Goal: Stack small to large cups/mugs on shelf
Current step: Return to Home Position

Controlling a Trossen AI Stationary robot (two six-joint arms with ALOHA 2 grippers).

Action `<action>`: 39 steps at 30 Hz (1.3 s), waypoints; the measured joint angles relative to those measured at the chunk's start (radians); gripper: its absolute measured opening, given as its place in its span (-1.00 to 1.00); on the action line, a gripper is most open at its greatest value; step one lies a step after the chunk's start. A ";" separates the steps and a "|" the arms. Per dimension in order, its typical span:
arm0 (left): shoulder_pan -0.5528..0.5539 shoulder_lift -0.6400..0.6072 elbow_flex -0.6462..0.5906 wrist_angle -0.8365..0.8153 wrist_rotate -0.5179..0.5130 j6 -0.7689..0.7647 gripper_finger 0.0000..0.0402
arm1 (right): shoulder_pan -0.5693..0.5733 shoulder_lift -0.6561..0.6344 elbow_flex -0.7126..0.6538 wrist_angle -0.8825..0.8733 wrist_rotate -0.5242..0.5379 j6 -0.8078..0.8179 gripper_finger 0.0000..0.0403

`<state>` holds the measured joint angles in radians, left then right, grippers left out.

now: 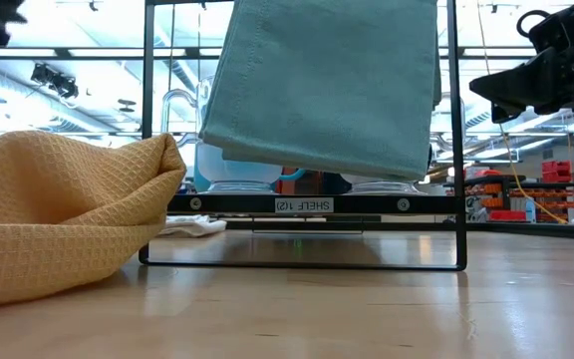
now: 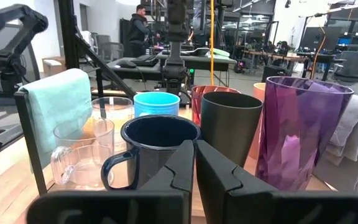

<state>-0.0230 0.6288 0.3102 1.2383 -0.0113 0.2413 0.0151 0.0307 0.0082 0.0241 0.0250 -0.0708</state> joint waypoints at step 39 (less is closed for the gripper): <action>0.116 -0.439 -0.302 -0.859 0.057 -0.270 -0.90 | 0.000 0.000 0.000 0.000 0.000 0.000 -0.89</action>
<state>0.0933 0.1895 0.0078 0.3795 0.0462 -0.0284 0.0153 0.0309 0.0086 0.0238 0.0248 -0.0708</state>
